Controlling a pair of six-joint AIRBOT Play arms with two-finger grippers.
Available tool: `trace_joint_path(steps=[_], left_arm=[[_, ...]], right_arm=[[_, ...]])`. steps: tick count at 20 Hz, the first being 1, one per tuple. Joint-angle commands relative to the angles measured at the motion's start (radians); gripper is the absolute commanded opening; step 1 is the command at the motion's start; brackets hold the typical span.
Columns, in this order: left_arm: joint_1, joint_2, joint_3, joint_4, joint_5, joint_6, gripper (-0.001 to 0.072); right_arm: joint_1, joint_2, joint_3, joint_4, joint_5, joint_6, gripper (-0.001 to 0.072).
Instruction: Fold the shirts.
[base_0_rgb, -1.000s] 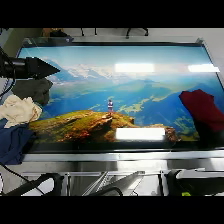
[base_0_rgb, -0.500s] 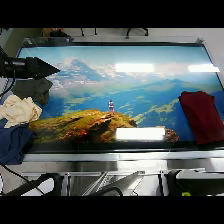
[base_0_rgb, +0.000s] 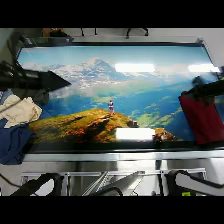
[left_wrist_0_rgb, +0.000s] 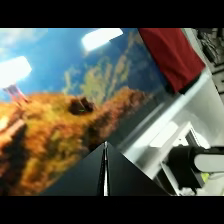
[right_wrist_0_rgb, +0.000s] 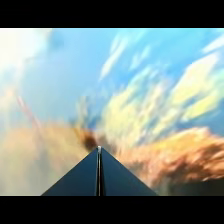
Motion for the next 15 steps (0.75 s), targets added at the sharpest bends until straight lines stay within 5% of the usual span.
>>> trace_joint_path(steps=[1,6,15], left_arm=[[-0.163,0.195,-0.373,0.076,0.114,-0.001,0.001],[-0.325,0.393,-0.726,0.122,0.282,-0.07,0.001],[-0.275,0.56,-0.814,0.121,0.299,-0.106,0.0012]], right_arm=[[0.306,0.228,-0.43,-0.046,-0.256,-0.043,0.0016],[0.37,0.311,-0.624,-0.027,-0.291,-0.057,0.0017],[0.369,0.311,-0.624,-0.027,-0.259,-0.057,0.0017]])
